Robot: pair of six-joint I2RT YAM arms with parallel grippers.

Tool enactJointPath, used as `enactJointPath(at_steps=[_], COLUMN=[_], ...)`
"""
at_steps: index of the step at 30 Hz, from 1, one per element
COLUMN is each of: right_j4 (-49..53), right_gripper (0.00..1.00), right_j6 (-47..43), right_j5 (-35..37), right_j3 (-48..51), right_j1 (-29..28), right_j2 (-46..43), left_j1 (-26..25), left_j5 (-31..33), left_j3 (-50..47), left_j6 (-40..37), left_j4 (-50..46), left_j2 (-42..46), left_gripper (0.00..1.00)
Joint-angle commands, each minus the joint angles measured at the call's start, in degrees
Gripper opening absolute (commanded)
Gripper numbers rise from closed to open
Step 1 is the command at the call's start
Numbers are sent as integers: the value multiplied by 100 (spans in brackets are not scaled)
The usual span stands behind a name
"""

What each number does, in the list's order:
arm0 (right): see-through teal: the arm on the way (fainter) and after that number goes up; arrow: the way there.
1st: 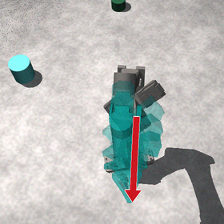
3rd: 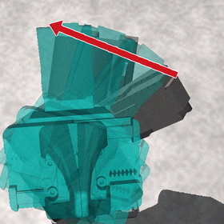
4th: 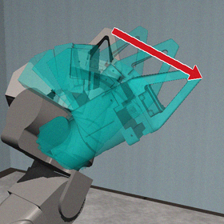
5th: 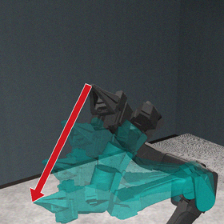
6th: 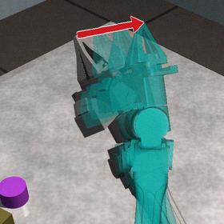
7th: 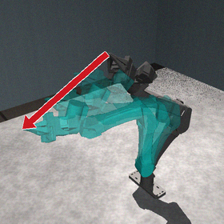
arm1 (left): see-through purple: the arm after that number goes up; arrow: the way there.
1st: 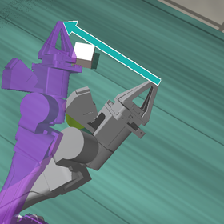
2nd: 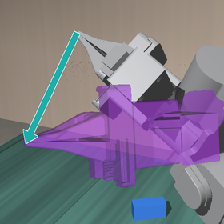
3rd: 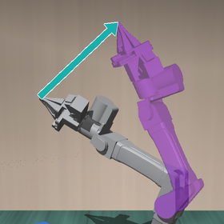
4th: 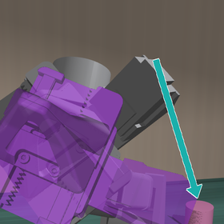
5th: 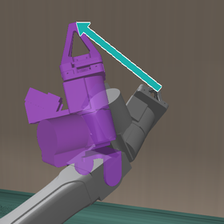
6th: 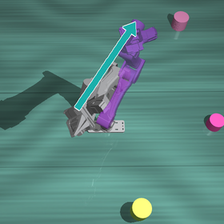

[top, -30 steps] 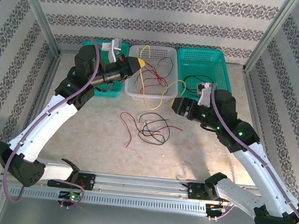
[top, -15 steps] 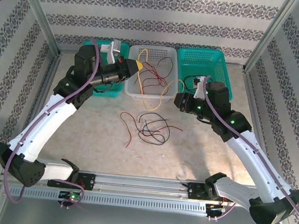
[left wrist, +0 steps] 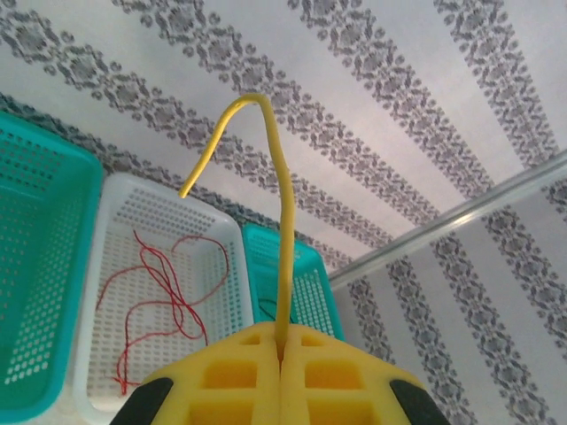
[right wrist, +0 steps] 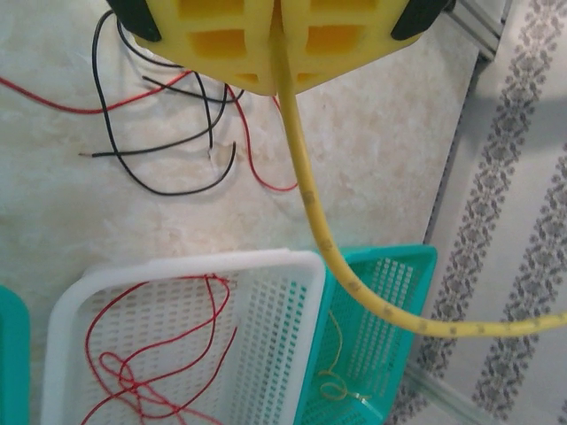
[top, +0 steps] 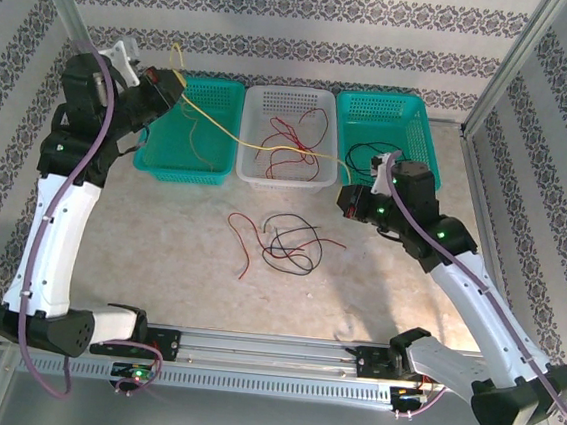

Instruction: Untangle the cables

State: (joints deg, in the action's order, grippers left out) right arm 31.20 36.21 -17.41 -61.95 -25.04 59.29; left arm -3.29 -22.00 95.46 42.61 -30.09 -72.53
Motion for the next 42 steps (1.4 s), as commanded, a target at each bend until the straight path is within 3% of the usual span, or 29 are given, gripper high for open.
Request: enactJointPath(at_steps=[1,3,6,9,12,20,26,32,35,42], right_j4=[378,458,644,870,1055,1380,1372,1415,1416,1198], right_gripper=[4,12,35,42,44,44,44,43,43,43], right_j6=[-249,-280,-324,-325,-291,-141,-148,-272,-298,-272], right_j5=[108,177,317,326,325,525,625,658,695,559], right_j3=[-49,-84,-132,-108,-35,-33,-160,-524,-574,-575], right_j1=[-125,-227,-373,-401,-405,-405,-386,-388,-369,-318], right_j2=[-84,-92,-188,-358,-569,-813,-590,-236,-168,142], left_j1=[171,307,639,851,1004,1557,1564,1654,1916,2181], left_j5=[695,979,923,850,847,928,835,1252,989,-399], left_j3=[46,61,334,594,435,-767,-518,-42,-107,-39], left_j6=[-89,-62,53,-162,-367,69,-164,-716,-97,1635], left_j4=[344,506,629,712,1105,2668,2622,2175,2565,3701], left_j2=[-236,-420,-946,-1517,-1903,-2286,-2926,-3228,-3130,-3357], left_gripper=[0,0,0,0,0,0,0,0,0,0])
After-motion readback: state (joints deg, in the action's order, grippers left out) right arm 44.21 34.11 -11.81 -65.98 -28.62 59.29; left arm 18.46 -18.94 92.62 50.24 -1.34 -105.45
